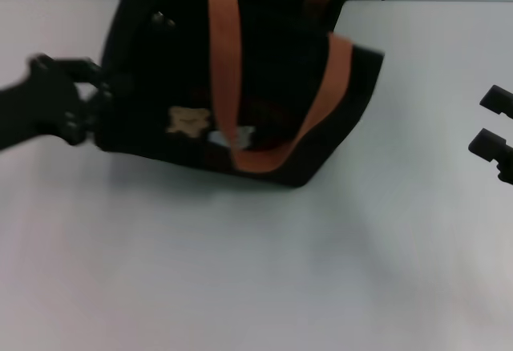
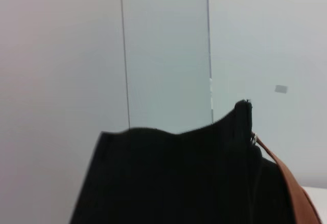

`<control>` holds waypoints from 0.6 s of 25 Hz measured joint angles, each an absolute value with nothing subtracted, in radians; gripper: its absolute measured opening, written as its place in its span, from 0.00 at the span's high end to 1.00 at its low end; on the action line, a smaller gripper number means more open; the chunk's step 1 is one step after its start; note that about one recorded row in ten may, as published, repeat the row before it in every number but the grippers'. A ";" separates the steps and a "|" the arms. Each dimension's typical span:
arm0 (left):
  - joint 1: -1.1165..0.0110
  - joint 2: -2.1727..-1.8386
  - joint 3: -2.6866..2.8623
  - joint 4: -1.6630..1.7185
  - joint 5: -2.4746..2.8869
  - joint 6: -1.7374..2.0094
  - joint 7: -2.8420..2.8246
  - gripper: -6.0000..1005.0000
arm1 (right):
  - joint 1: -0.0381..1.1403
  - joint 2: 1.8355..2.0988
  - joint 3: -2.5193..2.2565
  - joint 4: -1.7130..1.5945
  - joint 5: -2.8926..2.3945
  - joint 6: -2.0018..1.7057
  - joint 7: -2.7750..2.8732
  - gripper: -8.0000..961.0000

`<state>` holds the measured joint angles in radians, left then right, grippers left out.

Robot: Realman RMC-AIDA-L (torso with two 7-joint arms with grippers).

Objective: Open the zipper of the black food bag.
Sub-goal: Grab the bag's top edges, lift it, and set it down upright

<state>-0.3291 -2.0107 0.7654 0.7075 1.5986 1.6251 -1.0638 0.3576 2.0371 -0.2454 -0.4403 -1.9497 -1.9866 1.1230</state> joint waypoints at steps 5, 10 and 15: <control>-0.304 -1.987 0.759 0.971 1.608 1.711 -1.191 0.91 | 0.366 2.038 -0.245 -0.428 -1.950 -1.987 1.123 0.19; -0.273 -2.018 0.767 1.279 1.620 1.741 -1.285 0.91 | 0.369 2.039 -0.245 -0.413 -1.950 -1.986 1.119 0.20; -0.295 -2.067 0.804 1.384 1.706 1.780 -1.291 0.91 | 0.366 2.047 -0.245 -0.410 -1.949 -1.959 1.117 0.20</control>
